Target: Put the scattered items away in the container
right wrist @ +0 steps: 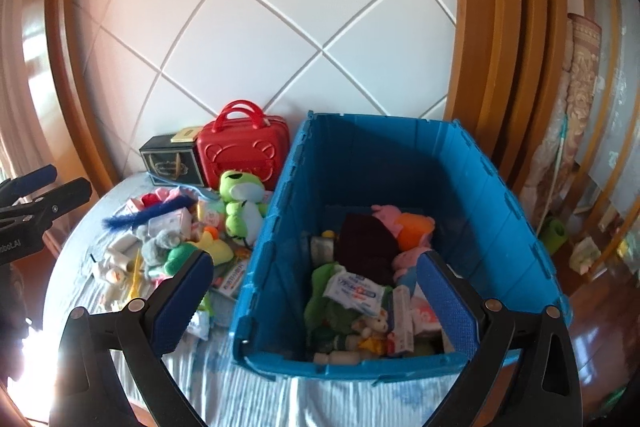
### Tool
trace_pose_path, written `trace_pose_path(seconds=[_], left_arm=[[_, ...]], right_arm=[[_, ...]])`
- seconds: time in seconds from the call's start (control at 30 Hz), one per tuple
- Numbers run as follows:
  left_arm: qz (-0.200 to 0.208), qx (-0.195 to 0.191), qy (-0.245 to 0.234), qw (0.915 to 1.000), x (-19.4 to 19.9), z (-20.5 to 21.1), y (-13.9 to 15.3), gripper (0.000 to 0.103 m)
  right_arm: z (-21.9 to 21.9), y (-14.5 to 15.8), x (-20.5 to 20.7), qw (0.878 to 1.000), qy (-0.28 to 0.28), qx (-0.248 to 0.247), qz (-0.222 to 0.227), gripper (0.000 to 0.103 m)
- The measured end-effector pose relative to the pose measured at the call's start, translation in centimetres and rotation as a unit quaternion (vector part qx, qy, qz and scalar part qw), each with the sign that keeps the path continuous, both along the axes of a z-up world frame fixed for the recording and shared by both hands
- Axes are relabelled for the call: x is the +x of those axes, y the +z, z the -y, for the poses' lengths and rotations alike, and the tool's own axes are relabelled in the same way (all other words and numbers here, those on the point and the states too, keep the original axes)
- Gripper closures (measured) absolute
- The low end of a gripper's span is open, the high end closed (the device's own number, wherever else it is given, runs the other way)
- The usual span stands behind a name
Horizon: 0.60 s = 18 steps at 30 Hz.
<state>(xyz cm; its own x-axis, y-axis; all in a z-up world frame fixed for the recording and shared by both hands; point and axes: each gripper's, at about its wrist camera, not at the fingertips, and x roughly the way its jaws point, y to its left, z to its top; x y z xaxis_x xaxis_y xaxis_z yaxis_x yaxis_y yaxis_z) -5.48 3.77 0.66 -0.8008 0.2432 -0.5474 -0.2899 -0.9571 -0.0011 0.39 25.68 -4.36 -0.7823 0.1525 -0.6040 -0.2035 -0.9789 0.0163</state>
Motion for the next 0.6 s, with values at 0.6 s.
trace_pose_path(seconds=[0.6], left_arm=[[-0.008, -0.004, 0.034, 0.9994, 8.2, 9.3, 1.2, 0.006]], right_arm=[[9.2, 2.4, 6.7, 1.000, -0.009, 0.011, -0.005, 0.000]])
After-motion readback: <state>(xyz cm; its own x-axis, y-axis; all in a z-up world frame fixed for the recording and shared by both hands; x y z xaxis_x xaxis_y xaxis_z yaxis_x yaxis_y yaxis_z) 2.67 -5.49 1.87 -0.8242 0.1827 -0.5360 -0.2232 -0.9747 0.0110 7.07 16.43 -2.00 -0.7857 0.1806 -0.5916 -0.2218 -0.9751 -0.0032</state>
